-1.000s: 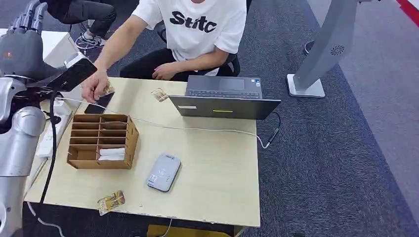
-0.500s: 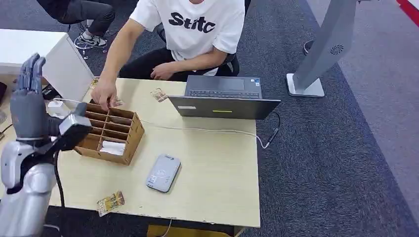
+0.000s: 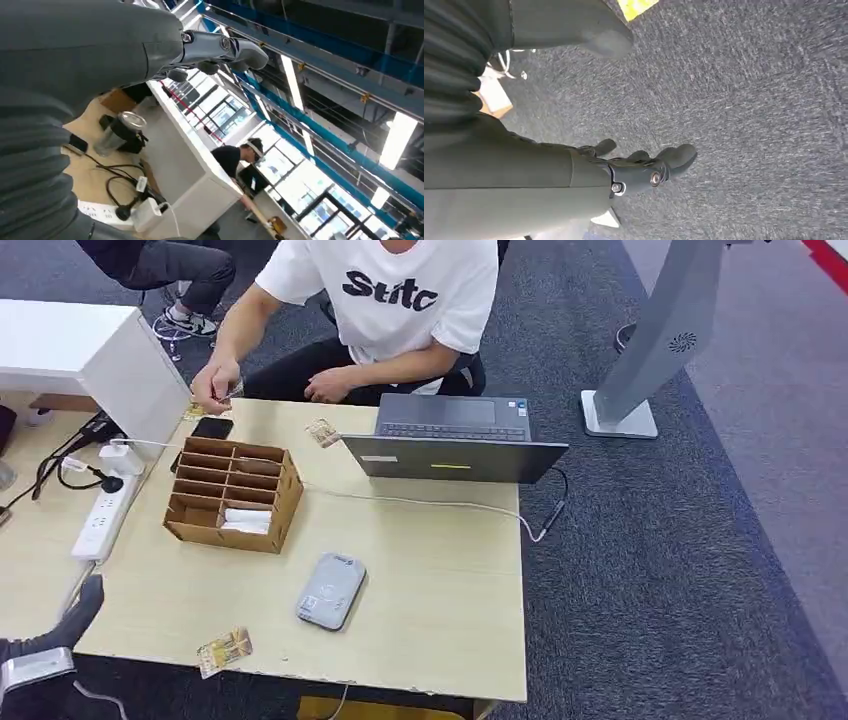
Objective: Pass the card to the sensor for recognition and then transmit it.
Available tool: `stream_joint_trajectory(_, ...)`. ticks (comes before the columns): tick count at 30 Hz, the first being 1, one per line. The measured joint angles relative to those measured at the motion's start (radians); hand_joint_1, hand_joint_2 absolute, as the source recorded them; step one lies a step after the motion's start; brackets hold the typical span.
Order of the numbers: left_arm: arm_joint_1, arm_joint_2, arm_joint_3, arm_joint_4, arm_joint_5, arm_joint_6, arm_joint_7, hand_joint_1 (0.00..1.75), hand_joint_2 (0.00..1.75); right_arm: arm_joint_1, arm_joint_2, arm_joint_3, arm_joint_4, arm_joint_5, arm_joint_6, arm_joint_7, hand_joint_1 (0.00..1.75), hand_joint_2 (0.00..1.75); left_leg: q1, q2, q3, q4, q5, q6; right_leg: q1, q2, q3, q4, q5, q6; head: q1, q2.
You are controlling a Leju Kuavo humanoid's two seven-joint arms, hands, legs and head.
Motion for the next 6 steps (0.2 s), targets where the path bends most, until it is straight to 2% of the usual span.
stream_joint_trajectory(6,0.031,-0.017,0.039,-0.028,0.000,0.000,-0.002,0.00,1.75,0.000,0.002,-0.010,-0.001,0.000,0.000,0.000,0.00,1.75,0.000,-0.001,0.000,0.000,0.000,0.000,0.000,-0.001,0.001,0.000,0.000,0.000,0.000,0.000)
